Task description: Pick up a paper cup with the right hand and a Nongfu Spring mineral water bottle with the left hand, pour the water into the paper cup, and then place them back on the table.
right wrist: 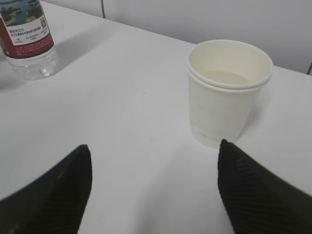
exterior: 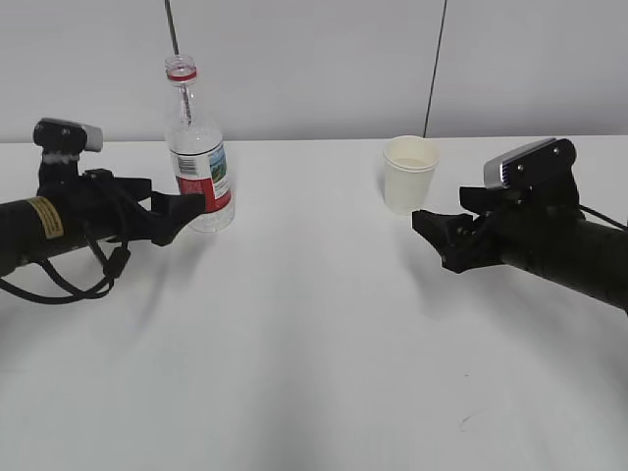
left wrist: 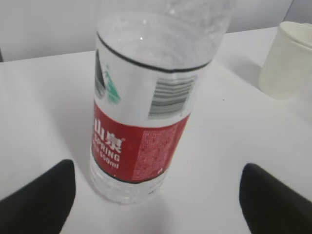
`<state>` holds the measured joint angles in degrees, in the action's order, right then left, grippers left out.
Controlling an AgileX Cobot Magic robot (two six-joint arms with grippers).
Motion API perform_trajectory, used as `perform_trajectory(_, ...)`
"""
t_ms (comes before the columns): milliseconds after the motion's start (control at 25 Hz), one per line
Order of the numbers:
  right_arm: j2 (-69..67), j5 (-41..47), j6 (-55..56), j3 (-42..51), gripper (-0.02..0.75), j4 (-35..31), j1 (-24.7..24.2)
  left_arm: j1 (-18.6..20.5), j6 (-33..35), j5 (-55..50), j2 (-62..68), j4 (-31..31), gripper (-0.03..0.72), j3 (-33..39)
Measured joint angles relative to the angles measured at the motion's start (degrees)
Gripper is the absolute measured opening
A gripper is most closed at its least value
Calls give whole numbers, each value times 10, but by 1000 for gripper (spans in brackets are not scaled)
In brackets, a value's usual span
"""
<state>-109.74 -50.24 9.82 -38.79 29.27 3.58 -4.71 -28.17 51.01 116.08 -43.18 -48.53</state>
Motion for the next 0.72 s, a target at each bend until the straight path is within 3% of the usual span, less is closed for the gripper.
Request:
perform_trajectory(120, 23, 24, 32, -1, 593, 8, 0, -17, 0, -79, -78, 6, 597, 14)
perform_trajectory(240, 54, 114, 71, -23, 593, 11, 3, -45, 0, -204, -162, 9, 593, 14)
perform_trajectory(360, 81, 289, 98, -67, 593, 11, 27, -82, -5, -330, -230, 28, 591, 15)
perform_trajectory(560, 86, 658, 111, -171, 593, -1, 104, -156, -15, -535, -300, 94, 559, 19)
perform_trajectory(720, 86, 879, 40, -247, 589, -55, 133, -215, -13, -717, -329, 170, 521, 11)
